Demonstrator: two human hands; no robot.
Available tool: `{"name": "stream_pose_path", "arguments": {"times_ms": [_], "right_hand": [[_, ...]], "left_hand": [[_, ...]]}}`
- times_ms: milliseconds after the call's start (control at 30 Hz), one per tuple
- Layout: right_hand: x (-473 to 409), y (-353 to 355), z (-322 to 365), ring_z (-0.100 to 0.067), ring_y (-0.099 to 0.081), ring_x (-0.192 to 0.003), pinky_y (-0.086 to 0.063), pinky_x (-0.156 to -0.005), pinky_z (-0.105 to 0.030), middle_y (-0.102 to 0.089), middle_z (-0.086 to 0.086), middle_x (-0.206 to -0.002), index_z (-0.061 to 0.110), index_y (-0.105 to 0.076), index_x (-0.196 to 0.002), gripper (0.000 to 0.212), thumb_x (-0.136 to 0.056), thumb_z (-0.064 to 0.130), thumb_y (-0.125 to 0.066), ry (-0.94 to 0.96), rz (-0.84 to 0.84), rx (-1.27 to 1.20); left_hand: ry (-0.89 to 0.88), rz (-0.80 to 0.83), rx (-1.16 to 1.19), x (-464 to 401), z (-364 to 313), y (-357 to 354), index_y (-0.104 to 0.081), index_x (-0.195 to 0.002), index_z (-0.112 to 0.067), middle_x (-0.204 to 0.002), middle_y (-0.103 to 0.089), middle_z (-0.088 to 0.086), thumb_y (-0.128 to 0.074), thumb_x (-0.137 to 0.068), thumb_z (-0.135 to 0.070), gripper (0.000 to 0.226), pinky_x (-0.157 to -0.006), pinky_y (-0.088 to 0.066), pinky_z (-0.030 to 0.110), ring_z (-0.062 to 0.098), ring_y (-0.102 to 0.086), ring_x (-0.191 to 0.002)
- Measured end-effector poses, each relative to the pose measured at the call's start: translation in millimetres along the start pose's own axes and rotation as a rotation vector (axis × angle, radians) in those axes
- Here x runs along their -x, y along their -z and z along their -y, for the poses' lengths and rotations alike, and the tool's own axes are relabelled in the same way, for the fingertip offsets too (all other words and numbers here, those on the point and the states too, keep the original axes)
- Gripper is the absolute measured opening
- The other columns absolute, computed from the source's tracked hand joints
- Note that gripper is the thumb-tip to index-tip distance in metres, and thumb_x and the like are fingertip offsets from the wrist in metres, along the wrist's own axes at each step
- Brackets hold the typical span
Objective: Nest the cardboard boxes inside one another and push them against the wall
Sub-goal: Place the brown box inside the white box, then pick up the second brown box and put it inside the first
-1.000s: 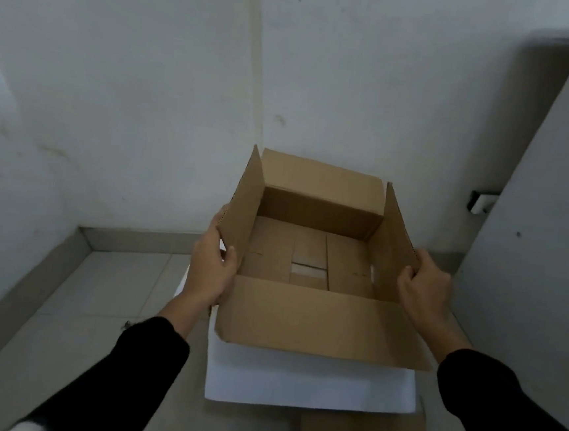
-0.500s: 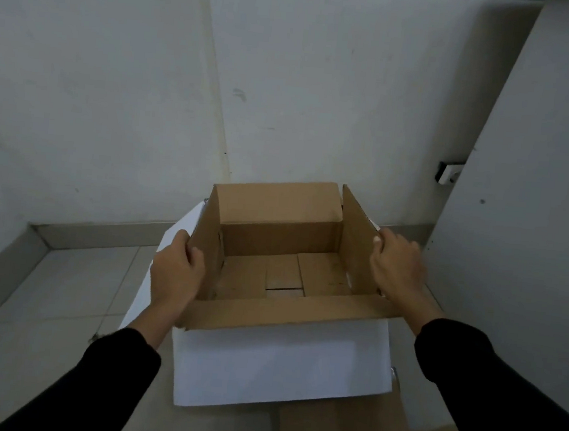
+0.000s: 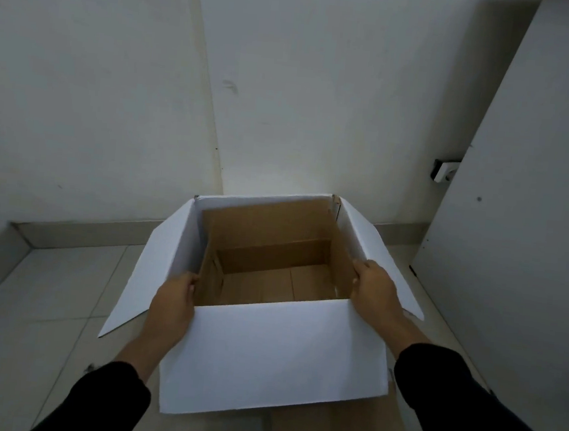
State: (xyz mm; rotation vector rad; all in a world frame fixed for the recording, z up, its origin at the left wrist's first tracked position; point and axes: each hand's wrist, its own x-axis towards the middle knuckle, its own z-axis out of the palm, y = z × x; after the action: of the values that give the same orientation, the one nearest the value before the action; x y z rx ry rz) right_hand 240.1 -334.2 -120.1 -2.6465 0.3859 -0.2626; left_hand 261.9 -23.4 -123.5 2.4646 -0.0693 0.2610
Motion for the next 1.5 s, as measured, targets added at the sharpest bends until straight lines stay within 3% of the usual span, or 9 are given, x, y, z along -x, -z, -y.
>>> {"name": "stream_pose_path", "arguments": {"times_ms": [100,300,600,800,967,1033,1200,1333,1500], "right_hand": [[11.3,-7.3,-5.9,-0.030,-0.051,-0.117,-0.040,-0.105,-0.039,-0.054,-0.015,-0.128,0.007,-0.048,-0.131,0.036,-0.099,0.017,-0.035,0.008,-0.010,-0.013],[33.8,2.3,-3.7,-0.028,-0.054,-0.106,-0.044,-0.091,-0.037,-0.062,-0.016,-0.115,0.003,-0.061,-0.111,0.028,-0.097,0.014,-0.039,0.141,-0.035,-0.018],[109.1,5.1,11.8,-0.027,-0.054,-0.110,-0.046,-0.094,-0.034,-0.061,-0.012,-0.121,0.008,-0.057,-0.117,0.029,-0.089,0.007,-0.049,0.239,-0.053,-0.032],[223.6,-43.7,-3.4,-0.022,-0.055,-0.108,-0.048,-0.093,-0.032,-0.059,-0.008,-0.117,0.011,-0.057,-0.112,0.024,-0.091,0.009,-0.046,0.199,0.149,-0.073],[314.7,-98.3,-19.5,-0.029,-0.060,-0.107,-0.049,-0.089,-0.034,-0.067,-0.013,-0.114,0.012,-0.064,-0.108,0.026,-0.088,0.013,-0.048,0.070,0.419,-0.047],[342.2,-114.0,-18.5,-0.030,-0.062,-0.105,-0.051,-0.087,-0.034,-0.070,-0.013,-0.112,0.014,-0.067,-0.109,0.029,-0.087,0.011,-0.049,0.016,0.482,-0.204],[365.0,-129.7,-0.6,-0.025,-0.062,-0.109,-0.051,-0.094,-0.035,-0.068,-0.007,-0.119,0.020,-0.062,-0.120,0.041,-0.083,0.006,-0.053,0.008,0.488,-0.436],[365.2,-135.5,21.3,-0.023,-0.049,-0.127,-0.040,-0.107,-0.029,-0.054,-0.010,-0.136,0.012,-0.049,-0.133,0.056,-0.080,-0.005,-0.045,0.089,0.638,-0.302],[350.6,-115.3,10.7,-0.027,-0.049,-0.122,-0.044,-0.103,-0.036,-0.052,-0.012,-0.134,0.011,-0.049,-0.131,0.047,-0.085,0.006,-0.053,0.103,0.427,-0.092]], "left_hand": [[-0.015,-0.027,-0.046,2.5,2.1,-0.4,-0.059,-0.111,0.004,-0.115,-0.063,0.026,-0.043,-0.093,-0.003,0.025,-0.094,-0.044,0.045,0.040,-0.057,-0.105],[-0.122,0.039,-0.082,22.3,-7.3,9.7,-0.059,-0.104,0.001,-0.107,-0.065,0.023,-0.045,-0.093,-0.005,0.020,-0.086,-0.045,0.039,0.035,-0.058,-0.099],[-0.181,0.004,-0.093,102.5,-31.5,16.9,-0.056,-0.106,-0.002,-0.112,-0.060,0.021,-0.052,-0.087,-0.003,0.020,-0.095,-0.046,0.042,0.034,-0.054,-0.106],[-0.169,0.080,-0.115,212.2,2.4,-10.1,-0.056,-0.102,-0.001,-0.103,-0.060,0.021,-0.047,-0.084,0.001,0.020,-0.085,-0.046,0.043,0.036,-0.054,-0.099],[0.095,0.403,-0.300,309.0,47.9,-54.2,-0.042,-0.118,0.001,-0.124,-0.047,0.022,-0.044,-0.091,-0.016,0.032,-0.095,-0.043,0.044,0.037,-0.049,-0.112],[0.217,0.463,-0.220,336.9,56.8,-65.5,-0.040,-0.117,0.005,-0.124,-0.049,0.026,-0.043,-0.094,-0.022,0.036,-0.092,-0.043,0.043,0.040,-0.051,-0.111],[0.471,0.254,0.065,358.5,75.1,-52.4,-0.046,-0.114,0.003,-0.116,-0.061,0.026,-0.063,-0.084,-0.019,0.041,-0.085,-0.050,0.040,0.038,-0.059,-0.105],[0.579,0.049,0.070,357.5,91.7,-14.4,-0.050,-0.108,0.001,-0.111,-0.063,0.027,-0.068,-0.077,-0.013,0.038,-0.085,-0.050,0.042,0.040,-0.060,-0.102],[0.497,-0.111,-0.024,340.0,85.6,31.8,-0.047,-0.101,0.002,-0.107,-0.058,0.026,-0.065,-0.072,-0.001,0.035,-0.072,-0.043,0.038,0.040,-0.057,-0.096]]}}
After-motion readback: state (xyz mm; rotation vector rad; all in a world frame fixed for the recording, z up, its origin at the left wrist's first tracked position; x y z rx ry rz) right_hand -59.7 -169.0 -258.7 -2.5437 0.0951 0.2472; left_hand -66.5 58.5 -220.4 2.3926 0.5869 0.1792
